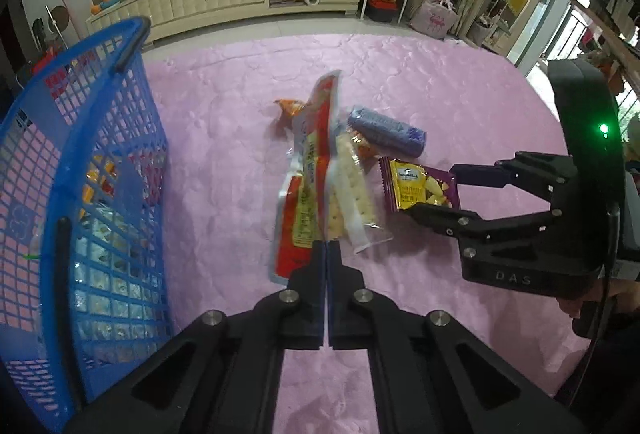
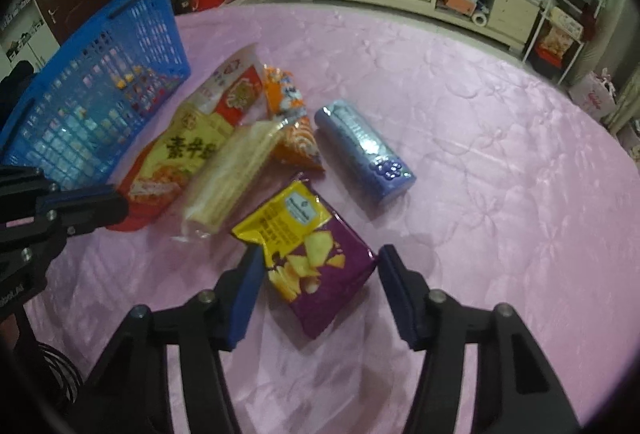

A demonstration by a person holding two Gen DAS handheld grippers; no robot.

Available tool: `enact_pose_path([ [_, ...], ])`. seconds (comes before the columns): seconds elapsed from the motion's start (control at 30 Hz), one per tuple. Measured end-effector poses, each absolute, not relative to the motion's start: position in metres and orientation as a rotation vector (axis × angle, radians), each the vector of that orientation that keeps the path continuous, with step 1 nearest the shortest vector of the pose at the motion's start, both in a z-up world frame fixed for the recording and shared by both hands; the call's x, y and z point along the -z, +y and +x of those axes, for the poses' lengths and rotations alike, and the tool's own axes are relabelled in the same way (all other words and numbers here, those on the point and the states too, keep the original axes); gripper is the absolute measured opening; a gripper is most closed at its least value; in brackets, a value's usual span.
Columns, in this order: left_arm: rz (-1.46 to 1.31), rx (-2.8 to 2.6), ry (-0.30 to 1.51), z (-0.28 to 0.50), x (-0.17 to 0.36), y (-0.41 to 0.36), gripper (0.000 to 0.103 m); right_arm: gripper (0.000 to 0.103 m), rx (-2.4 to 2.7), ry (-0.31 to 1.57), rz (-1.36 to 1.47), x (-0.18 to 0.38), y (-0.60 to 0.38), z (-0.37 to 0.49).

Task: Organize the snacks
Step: 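Carry the sausage pack and chips bag over the basket with both grippers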

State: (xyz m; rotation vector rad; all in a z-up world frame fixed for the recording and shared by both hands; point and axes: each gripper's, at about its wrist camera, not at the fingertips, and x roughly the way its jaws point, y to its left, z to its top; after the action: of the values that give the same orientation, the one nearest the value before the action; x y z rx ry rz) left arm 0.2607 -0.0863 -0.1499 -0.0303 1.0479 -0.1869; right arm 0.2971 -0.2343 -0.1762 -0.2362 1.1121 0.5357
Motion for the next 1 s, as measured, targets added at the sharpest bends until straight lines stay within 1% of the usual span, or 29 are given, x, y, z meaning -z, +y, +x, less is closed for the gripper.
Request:
enact_pose_path([
  [0.3,-0.031,0.232,0.949,0.235,0.106,-0.092,0.0,0.063,-0.492,1.04,-0.225,0.122,-0.242,0.268],
  [0.53,-0.049,0.229,0.878,0.217,0.071,-0.076,0.0,0.063,-0.481,0.986,-0.202,0.074,-0.244,0.243],
  [0.73,-0.054,0.216,0.805,0.195,0.041,-0.049,0.0,0.063,-0.502,0.93,-0.237,0.044,-0.22,0.223],
  [1.0,-0.06,0.149,0.765,0.181,0.024,-0.003,0.0,0.063,-0.568,0.886,-0.251,0.027,-0.175,0.214],
])
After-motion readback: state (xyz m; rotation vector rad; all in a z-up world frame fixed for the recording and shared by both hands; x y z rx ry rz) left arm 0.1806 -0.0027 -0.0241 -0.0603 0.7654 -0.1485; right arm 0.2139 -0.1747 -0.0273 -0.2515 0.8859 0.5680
